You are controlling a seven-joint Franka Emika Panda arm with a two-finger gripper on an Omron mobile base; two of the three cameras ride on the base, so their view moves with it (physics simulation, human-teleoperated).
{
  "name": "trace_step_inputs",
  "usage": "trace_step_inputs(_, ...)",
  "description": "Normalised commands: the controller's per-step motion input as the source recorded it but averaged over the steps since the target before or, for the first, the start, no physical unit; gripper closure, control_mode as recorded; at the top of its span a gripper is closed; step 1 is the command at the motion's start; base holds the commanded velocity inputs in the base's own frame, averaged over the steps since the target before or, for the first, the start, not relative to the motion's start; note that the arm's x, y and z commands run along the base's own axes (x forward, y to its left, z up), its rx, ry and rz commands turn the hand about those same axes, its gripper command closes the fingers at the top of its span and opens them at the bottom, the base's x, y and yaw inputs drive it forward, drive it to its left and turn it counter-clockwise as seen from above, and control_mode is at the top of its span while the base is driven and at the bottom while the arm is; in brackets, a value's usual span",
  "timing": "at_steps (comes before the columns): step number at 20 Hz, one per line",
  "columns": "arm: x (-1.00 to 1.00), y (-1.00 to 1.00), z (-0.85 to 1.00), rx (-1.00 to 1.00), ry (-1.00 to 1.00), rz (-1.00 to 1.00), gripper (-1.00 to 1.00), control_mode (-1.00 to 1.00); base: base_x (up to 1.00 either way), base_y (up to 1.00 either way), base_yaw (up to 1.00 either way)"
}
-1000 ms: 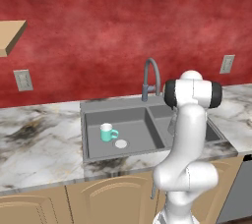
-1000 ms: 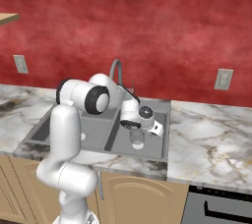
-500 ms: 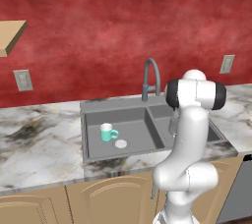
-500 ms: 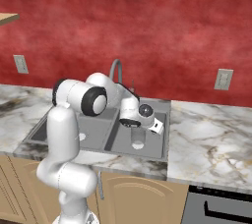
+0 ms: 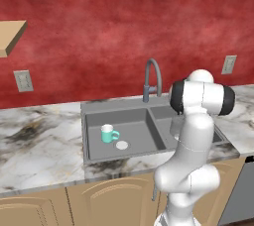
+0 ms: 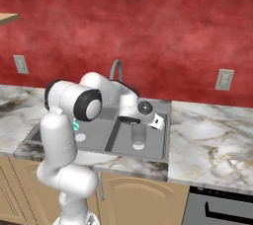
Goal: Place the mug in the left basin and the glass cup in the right basin of the sink.
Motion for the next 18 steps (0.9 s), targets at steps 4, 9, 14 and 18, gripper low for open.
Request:
trace_step_inputs(4,0.0,0.0,0.46,-0.02,-0.03,0.0,-1.0,-1.0,0.0,0.0,0.0)
trace_step_inputs(9,-0.02,0.0,0.41,-0.02,-0.02,0.0,-1.0,-1.0,0.0,0.0,0.0)
trace_step_inputs(14,-0.04,0.0,0.39,-0.03,-0.01,0.0,-1.0,-1.0,0.0,0.0,0.0)
trace_step_inputs(18,-0.06,0.0,0.34,-0.05,0.0,0.0,-1.0,-1.0,0.0,0.0,0.0)
